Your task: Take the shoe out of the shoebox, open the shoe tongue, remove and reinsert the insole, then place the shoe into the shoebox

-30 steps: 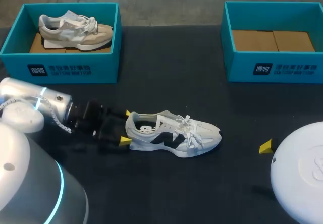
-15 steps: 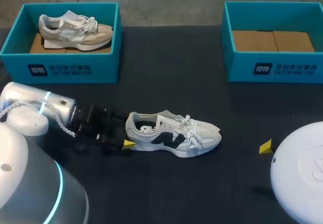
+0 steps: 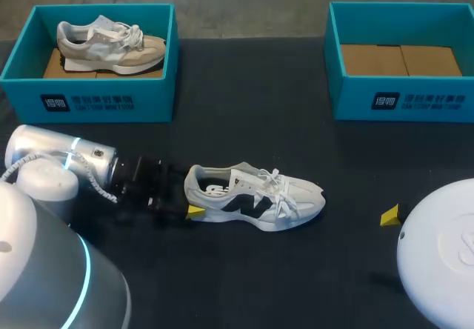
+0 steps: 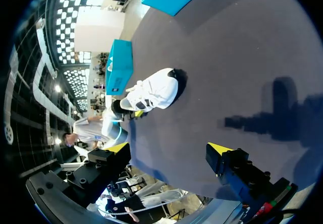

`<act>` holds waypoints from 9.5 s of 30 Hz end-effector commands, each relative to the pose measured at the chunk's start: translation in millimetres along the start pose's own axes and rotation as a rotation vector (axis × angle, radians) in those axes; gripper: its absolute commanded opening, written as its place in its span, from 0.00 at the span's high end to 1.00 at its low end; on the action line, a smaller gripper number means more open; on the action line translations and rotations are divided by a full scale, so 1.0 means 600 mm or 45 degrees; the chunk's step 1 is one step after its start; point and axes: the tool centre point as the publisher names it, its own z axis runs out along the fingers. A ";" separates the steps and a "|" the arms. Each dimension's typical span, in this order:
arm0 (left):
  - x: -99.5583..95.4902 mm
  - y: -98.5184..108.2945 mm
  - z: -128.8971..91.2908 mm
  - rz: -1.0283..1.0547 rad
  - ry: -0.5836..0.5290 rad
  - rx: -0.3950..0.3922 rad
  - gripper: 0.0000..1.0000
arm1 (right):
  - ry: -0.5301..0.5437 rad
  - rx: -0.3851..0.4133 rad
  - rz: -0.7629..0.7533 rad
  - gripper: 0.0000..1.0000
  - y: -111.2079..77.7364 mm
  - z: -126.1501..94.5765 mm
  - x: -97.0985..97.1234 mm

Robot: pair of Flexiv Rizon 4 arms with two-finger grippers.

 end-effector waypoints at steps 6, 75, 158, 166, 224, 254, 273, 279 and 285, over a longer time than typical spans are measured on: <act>0.003 -0.006 0.004 -0.004 -0.007 0.013 0.00 | -0.004 -0.005 0.000 0.00 -0.003 0.000 0.002; -0.010 -0.005 0.039 0.009 0.029 -0.015 0.65 | -0.004 -0.005 0.000 0.00 -0.003 0.000 0.002; -0.009 -0.002 0.036 0.016 0.042 0.000 1.00 | -0.710 -0.134 -0.394 0.00 0.016 0.088 0.264; -0.009 -0.002 0.036 0.016 0.042 0.000 1.00 | -0.735 -0.179 -0.422 0.00 0.011 0.118 0.282; -0.009 -0.002 0.036 0.016 0.042 0.000 1.00 | -0.934 -0.116 -0.604 0.00 0.093 0.327 0.336; -0.009 -0.002 0.036 0.016 0.042 0.000 1.00 | -1.335 -0.313 -0.515 0.00 0.089 0.406 0.286; -0.009 -0.002 0.036 0.016 0.042 0.000 1.00 | -1.571 -0.434 -0.372 0.00 0.096 0.437 0.262; -0.009 -0.002 0.036 0.016 0.042 0.000 1.00 | -1.658 -0.517 -0.289 0.00 0.108 0.435 0.247; -0.009 -0.002 0.036 0.016 0.042 0.000 1.00 | -1.693 -0.580 -0.235 0.00 0.113 0.427 0.241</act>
